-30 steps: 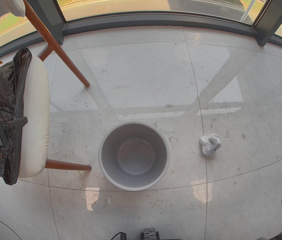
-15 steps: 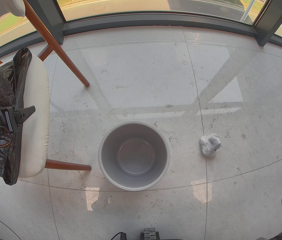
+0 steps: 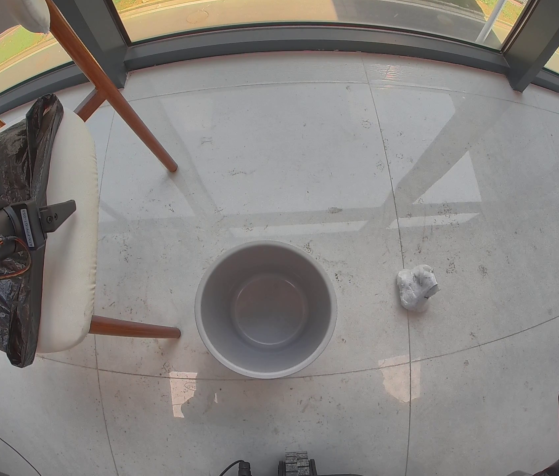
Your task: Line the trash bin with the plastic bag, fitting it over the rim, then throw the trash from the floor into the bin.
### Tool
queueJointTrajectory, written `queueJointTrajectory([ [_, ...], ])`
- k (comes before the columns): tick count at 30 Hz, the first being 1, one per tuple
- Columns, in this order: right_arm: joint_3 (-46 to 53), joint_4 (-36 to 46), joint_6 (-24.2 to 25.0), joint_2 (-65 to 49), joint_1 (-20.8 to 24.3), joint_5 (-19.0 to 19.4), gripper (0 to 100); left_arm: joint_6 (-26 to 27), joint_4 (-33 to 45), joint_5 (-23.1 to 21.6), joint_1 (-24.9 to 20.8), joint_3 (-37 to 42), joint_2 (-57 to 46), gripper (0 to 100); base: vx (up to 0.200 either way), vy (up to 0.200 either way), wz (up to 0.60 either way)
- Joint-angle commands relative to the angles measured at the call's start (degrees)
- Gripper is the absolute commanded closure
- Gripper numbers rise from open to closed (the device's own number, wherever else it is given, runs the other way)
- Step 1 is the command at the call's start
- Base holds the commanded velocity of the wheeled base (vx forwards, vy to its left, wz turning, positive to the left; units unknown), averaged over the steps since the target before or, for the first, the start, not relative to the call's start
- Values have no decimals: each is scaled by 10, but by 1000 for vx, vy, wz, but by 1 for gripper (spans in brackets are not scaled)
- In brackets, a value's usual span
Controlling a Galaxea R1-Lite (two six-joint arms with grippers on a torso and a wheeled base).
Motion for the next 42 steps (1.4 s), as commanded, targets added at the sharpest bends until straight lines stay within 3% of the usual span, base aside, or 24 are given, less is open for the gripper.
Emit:
queueJointTrajectory([
  [1,10,-1,0,-8,0,0,0,1,-5,0,-1,-1,11,0,0,0,0],
  [10,10,0,0,-8,0,0,0,10,-33,25,-1,2,21,0,0,0,0],
  [38,10,0,0,-8,0,0,0,41,-34,24,-5,33,-10,0,0,0,0],
  [39,10,0,0,-8,0,0,0,41,-34,24,-5,36,-10,100,0,0,0],
  [42,10,0,0,-8,0,0,0,40,-35,22,-5,38,-11,100,0,0,0],
])
